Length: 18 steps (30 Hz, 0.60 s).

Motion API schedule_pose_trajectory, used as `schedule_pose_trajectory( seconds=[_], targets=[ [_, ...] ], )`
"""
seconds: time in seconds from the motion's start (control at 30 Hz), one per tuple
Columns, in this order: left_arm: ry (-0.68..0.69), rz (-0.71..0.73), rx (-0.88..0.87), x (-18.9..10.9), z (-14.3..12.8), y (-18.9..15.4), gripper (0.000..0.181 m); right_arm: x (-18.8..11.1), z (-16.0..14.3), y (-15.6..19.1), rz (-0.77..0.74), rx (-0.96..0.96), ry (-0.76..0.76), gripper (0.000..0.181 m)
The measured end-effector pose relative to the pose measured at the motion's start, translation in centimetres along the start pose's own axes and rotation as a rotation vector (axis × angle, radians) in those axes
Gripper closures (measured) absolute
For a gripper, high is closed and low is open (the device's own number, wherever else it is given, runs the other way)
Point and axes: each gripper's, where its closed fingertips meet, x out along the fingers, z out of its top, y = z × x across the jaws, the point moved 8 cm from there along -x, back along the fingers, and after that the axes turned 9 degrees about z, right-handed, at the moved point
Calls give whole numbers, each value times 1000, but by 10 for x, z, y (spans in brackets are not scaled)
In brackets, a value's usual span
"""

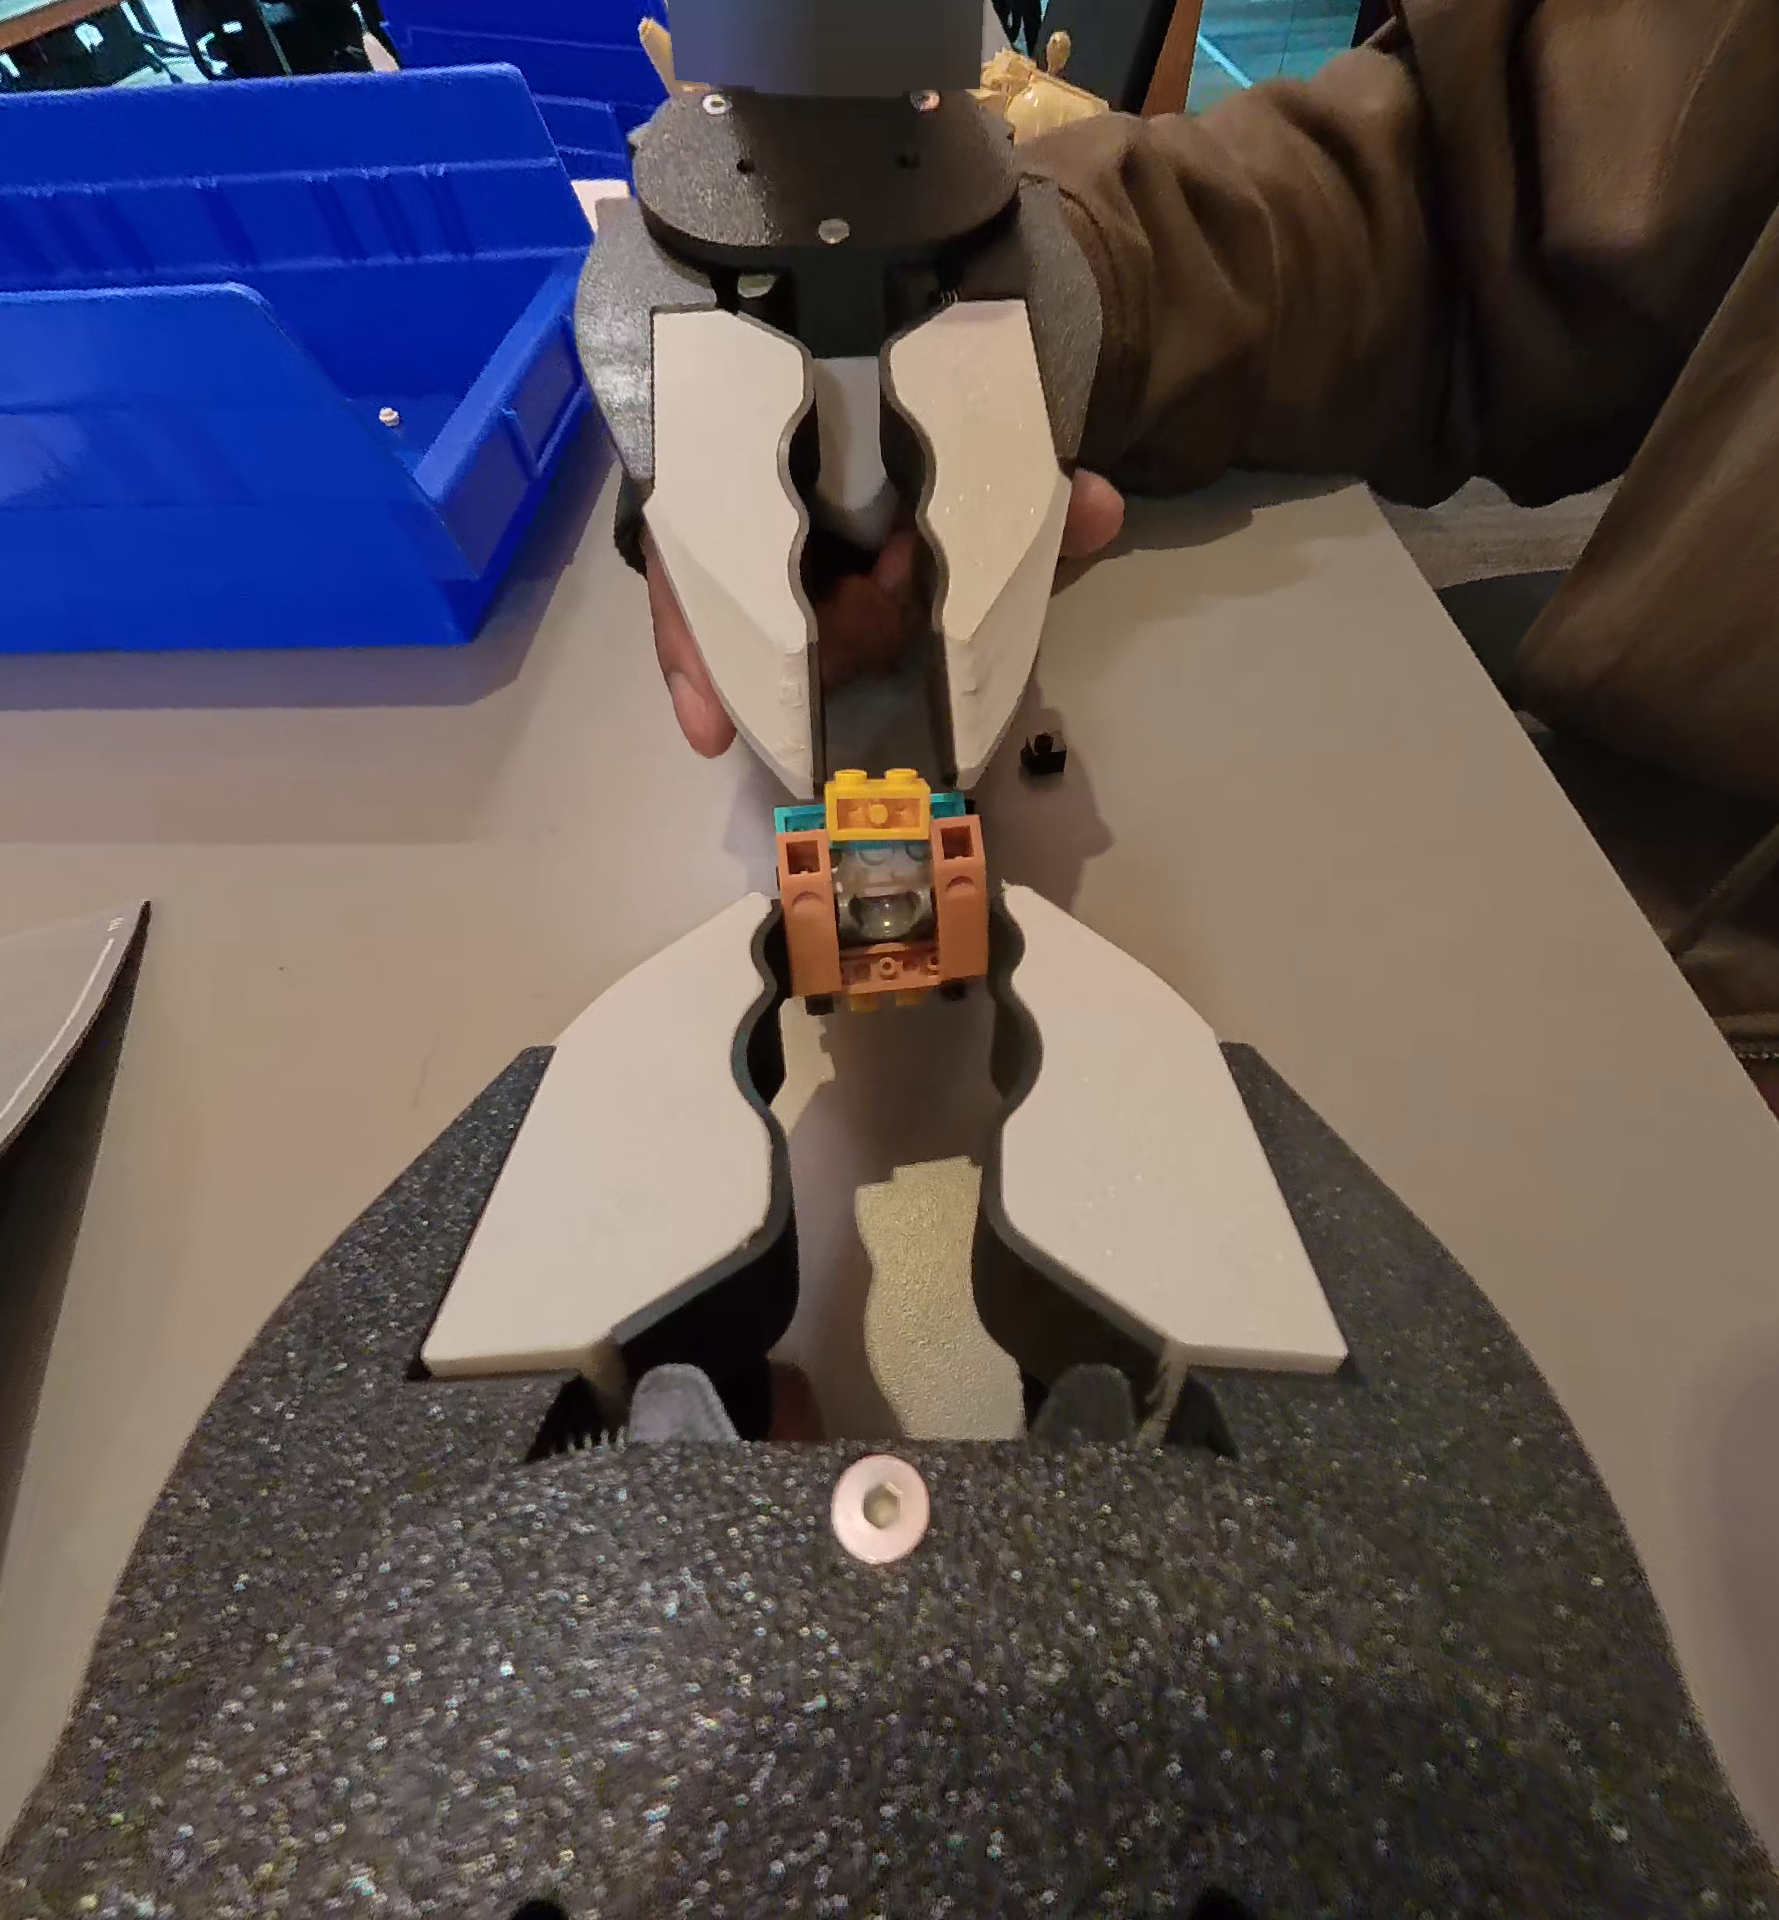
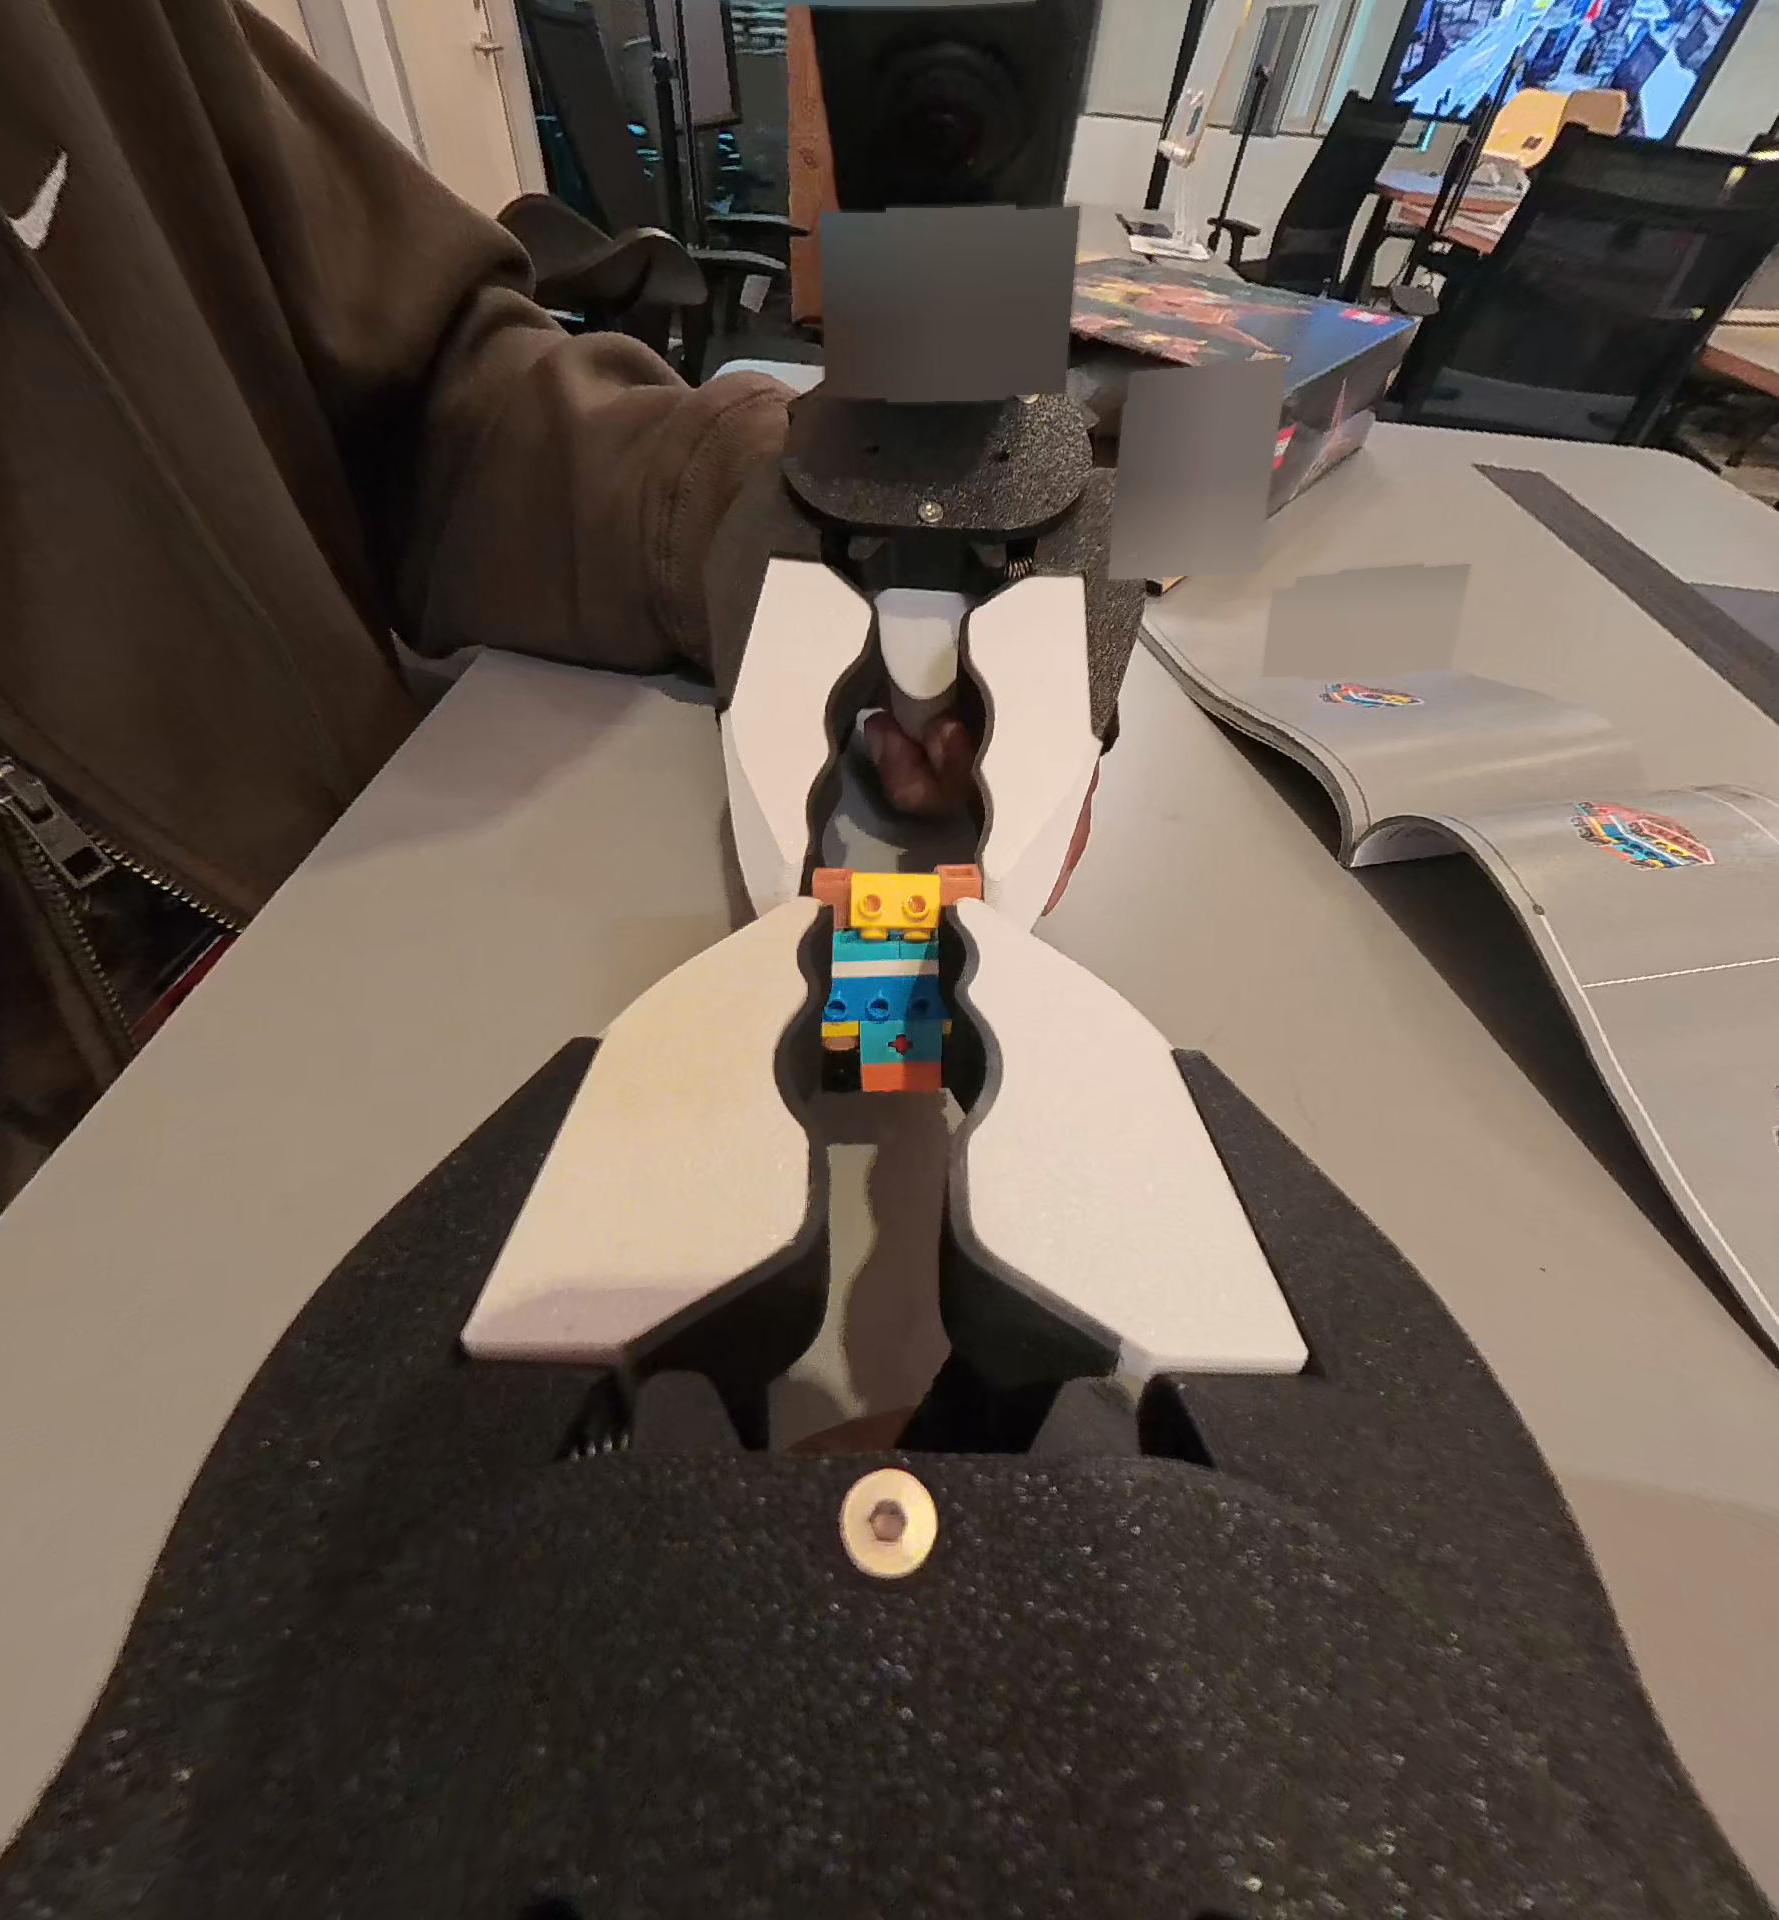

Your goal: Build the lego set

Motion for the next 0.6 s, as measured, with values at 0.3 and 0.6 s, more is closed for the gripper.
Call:
schedule_pose_trajectory(
  seconds=[0.3, 0.6],
  targets=[
    [-14, 3, -17, -2, 1, 3, 144, -3, 4, 4, -16, -43, -16, 166],
    [115, 28, 82, 2, -8, 0, 145, 4, -1, 0, -79, -28, 66, 167]
  ],
)
